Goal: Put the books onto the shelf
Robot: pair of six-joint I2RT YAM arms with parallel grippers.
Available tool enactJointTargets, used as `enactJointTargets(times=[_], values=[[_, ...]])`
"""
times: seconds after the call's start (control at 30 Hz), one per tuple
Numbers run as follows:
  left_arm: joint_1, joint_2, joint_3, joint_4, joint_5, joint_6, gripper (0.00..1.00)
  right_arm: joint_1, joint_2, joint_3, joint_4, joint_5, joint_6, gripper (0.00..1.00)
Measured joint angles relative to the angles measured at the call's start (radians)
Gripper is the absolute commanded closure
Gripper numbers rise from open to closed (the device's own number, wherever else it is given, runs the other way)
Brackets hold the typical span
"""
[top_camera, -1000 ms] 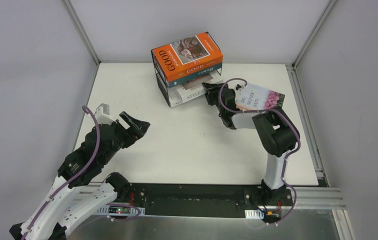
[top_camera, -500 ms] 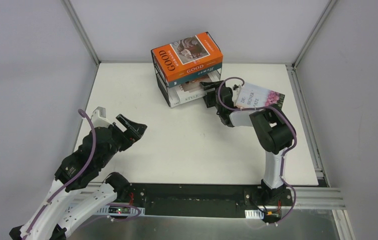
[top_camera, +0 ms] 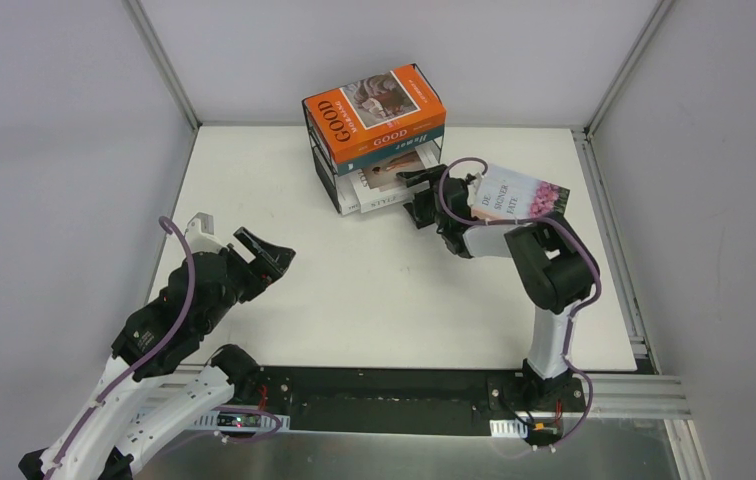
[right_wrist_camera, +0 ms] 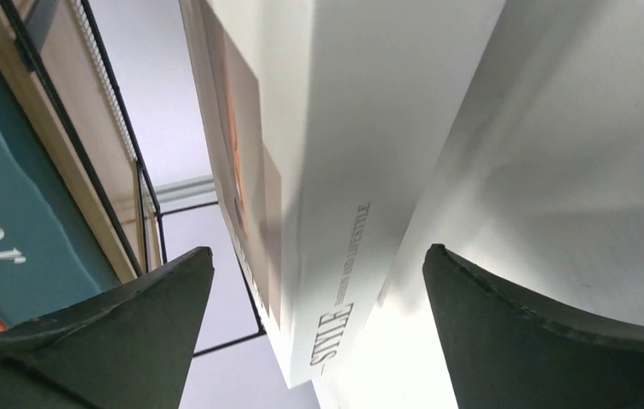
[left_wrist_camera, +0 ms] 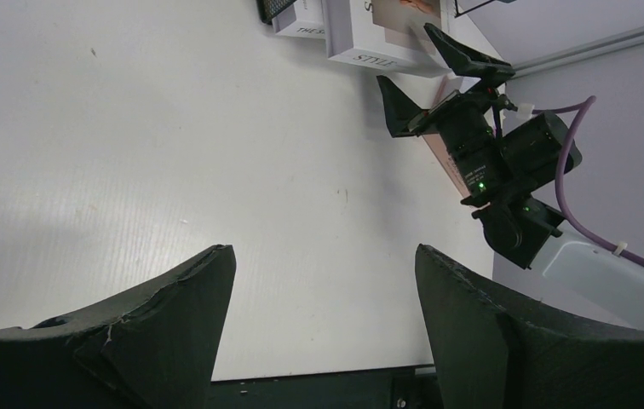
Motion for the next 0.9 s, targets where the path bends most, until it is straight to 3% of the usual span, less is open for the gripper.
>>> enactJointTargets(times=[0.53, 0.63, 0.7, 0.8, 0.9], values=[[0.0, 0.013, 0.0, 0.0, 0.001, -0.006, 0.2, -0.001, -0.197, -0.129, -0.132, -0.124, -0.2, 0.01], [0.0, 0.023, 0.0, 0.0, 0.001, -0.006, 0.2, -0.005, -0.259, -0.173, -0.173, -0.139, -0.268, 0.11], [0.0, 0.028, 0.0, 0.0, 0.002, -0.006, 0.21, -0.016, -0.323, -0.22, -0.201, -0.14, -0.319, 0.3], [0.0, 0.031, 0.0, 0.001, 0.002, -0.006, 0.2, -0.061, -0.399, -0.261, -0.248, -0.132, -0.383, 0.49], [0.0, 0.032, 0.0, 0.002, 0.002, -0.006, 0.2, -0.115, -0.42, -0.249, -0.303, -0.114, -0.446, 0.52]])
